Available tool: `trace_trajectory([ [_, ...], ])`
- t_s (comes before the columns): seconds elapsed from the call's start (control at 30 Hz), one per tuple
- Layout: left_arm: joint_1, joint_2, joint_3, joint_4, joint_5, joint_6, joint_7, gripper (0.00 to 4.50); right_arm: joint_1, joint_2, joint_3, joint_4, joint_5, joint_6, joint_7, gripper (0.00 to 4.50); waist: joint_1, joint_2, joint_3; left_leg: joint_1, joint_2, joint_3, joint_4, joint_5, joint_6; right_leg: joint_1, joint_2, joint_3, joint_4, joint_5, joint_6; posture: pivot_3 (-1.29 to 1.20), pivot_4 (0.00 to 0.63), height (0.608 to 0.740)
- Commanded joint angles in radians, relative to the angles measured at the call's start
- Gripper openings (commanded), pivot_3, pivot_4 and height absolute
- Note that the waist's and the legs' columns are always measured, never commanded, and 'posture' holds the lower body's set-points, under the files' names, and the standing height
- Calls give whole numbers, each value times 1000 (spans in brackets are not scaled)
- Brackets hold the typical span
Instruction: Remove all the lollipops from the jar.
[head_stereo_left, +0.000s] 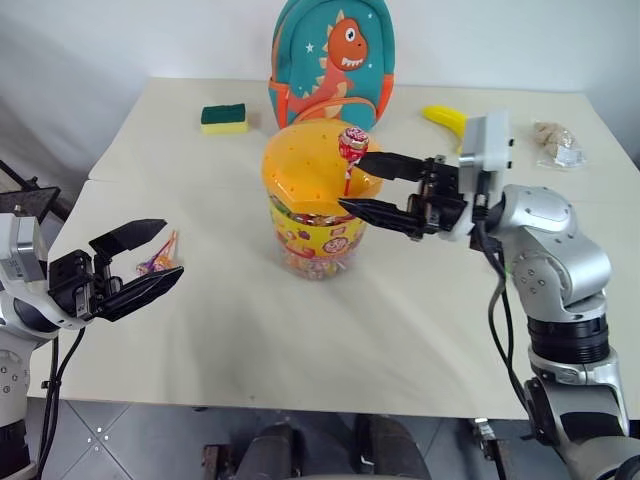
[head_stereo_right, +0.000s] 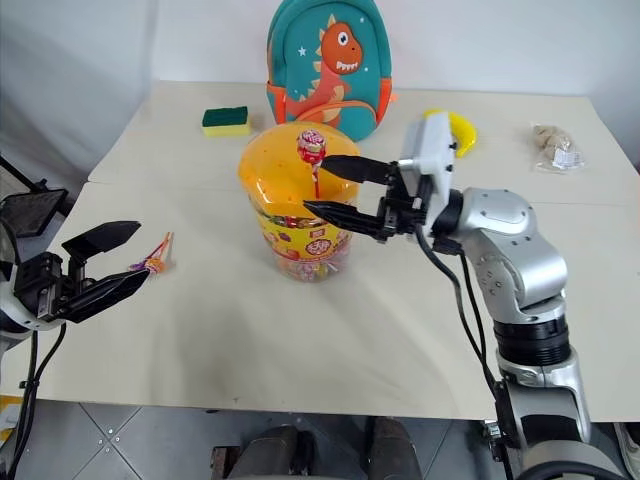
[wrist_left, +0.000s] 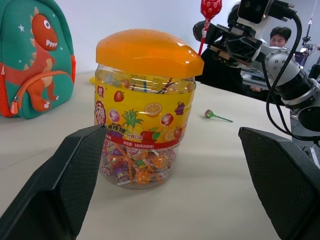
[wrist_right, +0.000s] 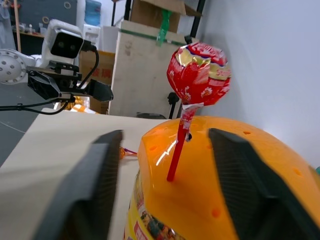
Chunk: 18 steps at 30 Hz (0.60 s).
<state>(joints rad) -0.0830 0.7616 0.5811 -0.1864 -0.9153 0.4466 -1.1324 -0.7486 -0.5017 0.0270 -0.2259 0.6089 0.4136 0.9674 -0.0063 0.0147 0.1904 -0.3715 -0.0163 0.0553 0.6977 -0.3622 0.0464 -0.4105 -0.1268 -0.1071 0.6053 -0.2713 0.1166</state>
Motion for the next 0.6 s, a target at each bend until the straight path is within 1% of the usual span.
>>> trace_trajectory([
  [0.03, -1, 1, 26, -45, -22, -13, 11, 4500, -19, 6, -11, 1, -3, 11, -23, 1328, -1, 0, 0, 0, 0, 0, 0, 0, 0, 0, 0, 0, 0, 0, 0, 0, 150, 740],
  [0.07, -3, 2, 27, -51, -28, -10, 13, 4500, -19, 5, -13, 4, -6, 7, -22, 912, 0, 0, 0, 0, 0, 0, 0, 0, 0, 0, 0, 0, 0, 0, 0, 0, 150, 740],
  [0.13, -11, 3, 25, -62, -40, -5, 18, 4500, -19, 2, -17, 9, -6, 2, -17, 224, 2, 0, 0, 0, -1, 0, 0, 0, 0, 0, 0, 0, 1, 0, 0, 0, 150, 740],
  [0.17, -17, 4, 21, -69, -47, 0, 21, 4500, -18, 3, -24, 11, 1, -1, -14, 27, 2, 0, 0, 0, -1, 0, 0, 0, 0, 0, 0, 0, 1, 0, 0, 0, 150, 740],
  [0.23, -25, 6, 11, -84, -59, 10, 22, 4500, -20, 10, -49, 14, 34, 1, -12, 27, 2, 0, 0, 0, -1, 0, 0, 0, 0, 0, 0, 0, 1, 0, 0, 0, 150, 740],
  [0.37, -46, 20, -24, -113, -71, 31, 10, 4500, -50, 25, -165, 41, 154, 34, -52, 27, 2, 0, 0, 0, -1, 0, 0, 0, 0, 0, 0, 0, 1, 0, 0, 0, 150, 740],
  [0.43, -55, 44, -67, -130, -33, 18, -34, 4500, -73, -33, -247, 86, 190, 79, -81, 27, 4, 0, 0, 0, -1, 0, 0, 0, 1, 0, 0, 0, 1, 0, 0, 0, 150, 740],
  [0.5, -61, 64, -107, -141, -2, 3, -72, 4500, -87, -110, -317, 141, 191, 114, -109, 27, 7, 0, 0, 0, -2, 0, 0, 1, 1, 0, -1, -1, 1, 0, 0, 0, 150, 740],
  [0.57, -69, 82, -150, -145, 30, -15, -110, 4500, -65, -241, -342, 200, 130, 146, -100, 27, 8, 0, 0, 0, -4, -1, -1, 1, 2, 0, -1, -1, 1, 0, 0, 0, 150, 740],
  [0.6, -72, 87, -164, -144, 42, -24, -124, 4500, -51, -289, -343, 220, 100, 149, -95, 27, 8, 0, 0, 0, -5, 0, -1, 0, 3, 0, -3, -1, 1, 0, 0, 0, 150, 740],
])
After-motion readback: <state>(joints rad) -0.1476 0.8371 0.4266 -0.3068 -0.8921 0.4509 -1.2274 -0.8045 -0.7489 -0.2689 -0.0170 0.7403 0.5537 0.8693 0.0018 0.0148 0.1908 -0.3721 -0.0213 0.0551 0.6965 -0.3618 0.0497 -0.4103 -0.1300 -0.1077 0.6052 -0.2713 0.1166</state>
